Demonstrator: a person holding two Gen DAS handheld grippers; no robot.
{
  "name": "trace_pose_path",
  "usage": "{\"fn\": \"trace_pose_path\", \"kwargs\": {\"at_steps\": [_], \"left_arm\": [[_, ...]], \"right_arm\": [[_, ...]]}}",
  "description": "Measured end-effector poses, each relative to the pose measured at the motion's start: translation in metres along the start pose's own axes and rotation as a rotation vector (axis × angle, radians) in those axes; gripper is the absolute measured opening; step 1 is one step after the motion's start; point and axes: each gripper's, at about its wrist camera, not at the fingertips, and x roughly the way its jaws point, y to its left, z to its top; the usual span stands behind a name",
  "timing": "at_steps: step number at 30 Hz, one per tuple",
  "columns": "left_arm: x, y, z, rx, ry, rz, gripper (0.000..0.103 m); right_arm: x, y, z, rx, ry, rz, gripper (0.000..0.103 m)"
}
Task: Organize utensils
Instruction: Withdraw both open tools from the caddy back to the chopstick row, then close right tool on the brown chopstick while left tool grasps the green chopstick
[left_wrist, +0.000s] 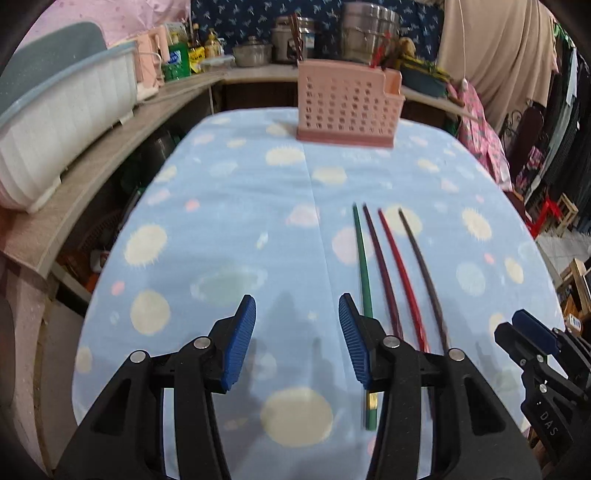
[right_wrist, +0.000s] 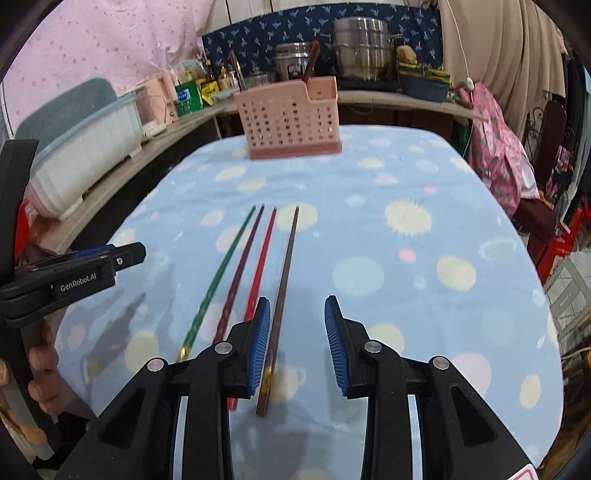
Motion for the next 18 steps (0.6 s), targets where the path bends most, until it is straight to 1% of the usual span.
{"fn": "trace_pose_path", "kwargs": {"at_steps": [4, 10, 12, 14, 18], "left_arm": [[0.004, -0.006, -0.018, 0.024, 0.031, -0.009, 0.045], [0.007, -0.014, -0.039, 0.043, 0.075, -0.033, 0.045], [0.007, -0.016, -0.042, 0.050, 0.083, -0.038, 0.048], [0.007, -0.018, -0.044, 0.056, 0.087, -0.039, 0.051], [0.007, -0.022, -0.047, 0.069, 0.092, -0.046, 0.054]], "right_arm": [[0.007, 0.004, -0.018, -0.010, 0.041, 0.011, 0.030], [0.017, 0.013, -0.033, -0.018, 0.082, 0.030, 0.026], [0.019, 0.017, -0.036, -0.031, 0.089, 0.032, 0.022], [0.021, 0.021, -0.038, -0.039, 0.096, 0.033, 0.021], [0.023, 0.022, -0.041, -0.041, 0.106, 0.033, 0.018]]}}
